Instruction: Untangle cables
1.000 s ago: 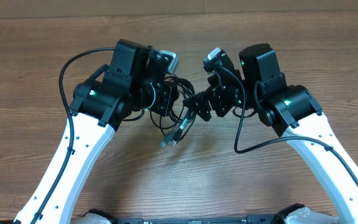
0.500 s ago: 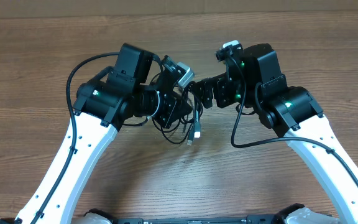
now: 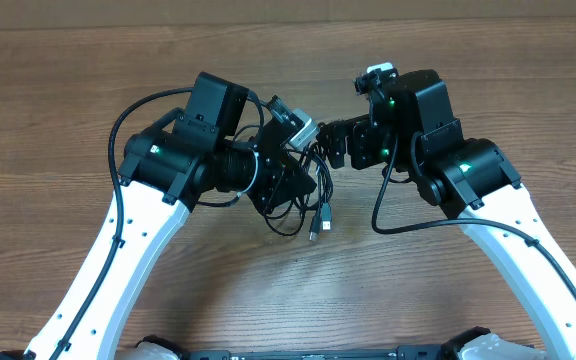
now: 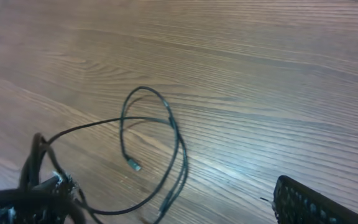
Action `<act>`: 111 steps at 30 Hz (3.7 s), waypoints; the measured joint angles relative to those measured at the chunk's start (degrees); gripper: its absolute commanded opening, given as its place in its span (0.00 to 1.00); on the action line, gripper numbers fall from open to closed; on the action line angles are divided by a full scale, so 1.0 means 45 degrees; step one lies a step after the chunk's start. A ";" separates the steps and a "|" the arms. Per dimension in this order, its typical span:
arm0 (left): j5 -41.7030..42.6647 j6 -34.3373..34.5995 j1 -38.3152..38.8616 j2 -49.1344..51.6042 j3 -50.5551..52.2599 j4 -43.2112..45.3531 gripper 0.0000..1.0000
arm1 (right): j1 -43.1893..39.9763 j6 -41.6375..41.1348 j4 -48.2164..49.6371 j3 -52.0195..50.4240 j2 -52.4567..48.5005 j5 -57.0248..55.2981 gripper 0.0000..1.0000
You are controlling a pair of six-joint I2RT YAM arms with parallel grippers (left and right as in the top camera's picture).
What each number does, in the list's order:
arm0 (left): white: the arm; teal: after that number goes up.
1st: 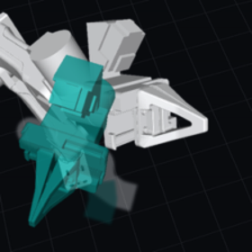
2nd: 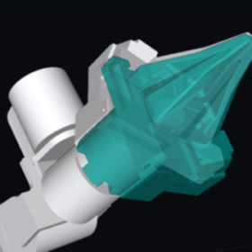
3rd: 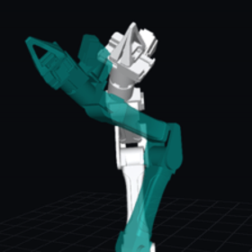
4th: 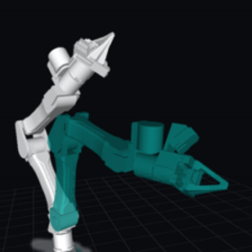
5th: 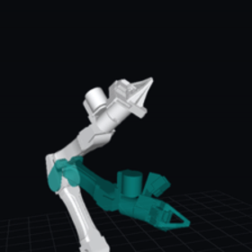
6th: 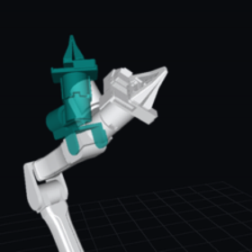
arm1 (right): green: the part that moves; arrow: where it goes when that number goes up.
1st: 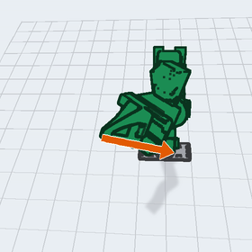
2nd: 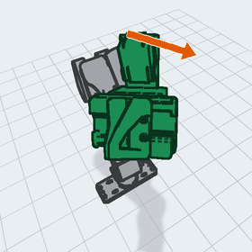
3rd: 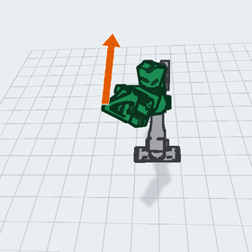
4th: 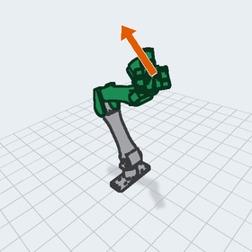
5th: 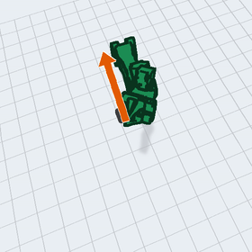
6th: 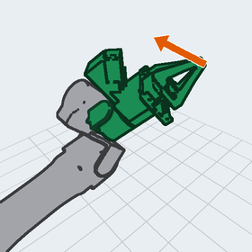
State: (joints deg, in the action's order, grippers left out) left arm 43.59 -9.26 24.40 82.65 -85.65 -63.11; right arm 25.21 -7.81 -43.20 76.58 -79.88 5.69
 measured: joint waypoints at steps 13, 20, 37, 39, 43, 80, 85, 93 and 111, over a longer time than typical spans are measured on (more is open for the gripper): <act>-0.1690 -0.1005 0.0000 -0.0005 0.0000 -0.0534 0.04 | -0.1297 -0.1141 -0.1413 0.0000 0.0000 -0.1982 1.00; -0.2521 -0.1044 0.0000 0.0000 0.0000 0.0180 0.04 | -0.1292 0.1433 -0.1413 0.0000 0.0000 0.2424 1.00; -0.0432 -0.1044 0.0000 0.0000 0.0000 0.1744 0.04 | -0.1263 0.2424 0.0345 0.0000 -0.0034 0.5047 1.00; 0.0126 -0.1044 -0.0005 -0.0005 0.0000 0.1734 0.04 | -0.1258 0.1889 0.0806 0.0000 -0.0092 0.4775 1.00; 0.0656 -0.1039 -0.0015 0.0000 0.0000 0.1413 0.04 | -0.1229 0.0481 0.1234 0.0000 -0.0248 0.3589 1.00; -0.1914 0.0641 0.0000 0.0000 0.0000 0.2132 0.04 | -0.3497 0.3473 -0.2220 0.0000 -0.0500 0.7820 1.00; -0.1146 0.1384 0.0000 0.0000 0.0000 0.3002 0.04 | -0.3444 0.3638 -0.1496 0.0000 -0.0500 0.8534 1.00; 0.1175 0.1710 0.0840 0.0000 0.0000 0.3983 0.04 | -0.3225 0.3721 0.0189 0.0000 -0.0529 0.8738 1.00; 0.1899 0.1758 0.1122 0.0010 0.0000 0.3740 0.04 | -0.4401 -0.1535 -0.2390 0.0000 -0.1899 -0.0933 1.00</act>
State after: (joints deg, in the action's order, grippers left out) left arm 52.14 -1.34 29.45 82.70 -85.65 -46.28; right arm 5.41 -14.72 -53.95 76.58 -88.42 1.50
